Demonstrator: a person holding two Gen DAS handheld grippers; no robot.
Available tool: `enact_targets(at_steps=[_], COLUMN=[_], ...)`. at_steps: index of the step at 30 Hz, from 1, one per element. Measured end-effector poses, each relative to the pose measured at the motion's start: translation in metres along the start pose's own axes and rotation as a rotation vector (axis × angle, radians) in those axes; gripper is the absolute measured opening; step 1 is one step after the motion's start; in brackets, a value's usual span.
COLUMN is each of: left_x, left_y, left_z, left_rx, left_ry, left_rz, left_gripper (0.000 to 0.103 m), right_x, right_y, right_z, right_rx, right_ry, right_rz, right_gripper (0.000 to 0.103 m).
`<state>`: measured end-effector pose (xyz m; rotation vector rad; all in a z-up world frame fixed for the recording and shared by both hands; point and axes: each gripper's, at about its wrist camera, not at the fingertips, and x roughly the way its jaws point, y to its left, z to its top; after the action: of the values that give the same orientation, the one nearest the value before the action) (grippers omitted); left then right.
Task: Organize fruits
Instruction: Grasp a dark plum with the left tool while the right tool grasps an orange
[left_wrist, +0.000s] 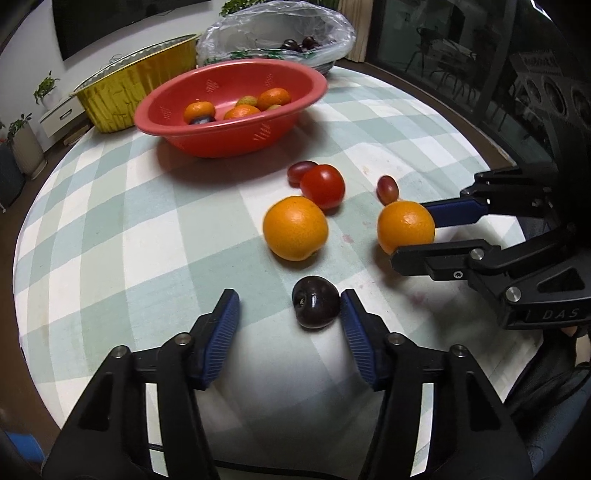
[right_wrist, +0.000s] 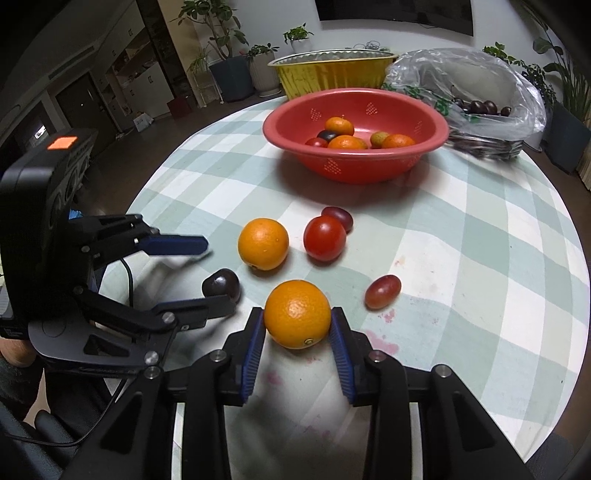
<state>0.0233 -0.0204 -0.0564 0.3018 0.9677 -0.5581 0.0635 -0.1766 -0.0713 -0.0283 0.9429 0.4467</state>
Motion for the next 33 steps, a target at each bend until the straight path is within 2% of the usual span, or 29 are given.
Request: enact_targets(at_steps=[7,15,24,33], left_x=[0.004,0.004,-0.001,-0.016], left_y=[-0.013,-0.017,-0.01,0.013], left_z=[-0.002,0.001,0.002,0.007], left_rx=[0.043,0.044,0.006,-0.047], left_ry=[0.009,0.0,-0.023,-0.056], left_rz=[0.022,-0.005,-0.019,-0.026], left_gripper=[0.049,0.031,0.03,0.03], right_x=[-0.003,-0.006,-0.01,-0.015], right_y=[0.001,-0.001,-0.004,-0.015], right_z=[-0.001,-0.001,-0.001,0.002], right_rx=[0.004,0.013,0.029,0.055], right_ry=[-0.007,-0.016,-0.027,-0.04], right_rz=[0.002,0.006,0.01,0.002], right_gripper=[0.038,0.038,0.038,0.038])
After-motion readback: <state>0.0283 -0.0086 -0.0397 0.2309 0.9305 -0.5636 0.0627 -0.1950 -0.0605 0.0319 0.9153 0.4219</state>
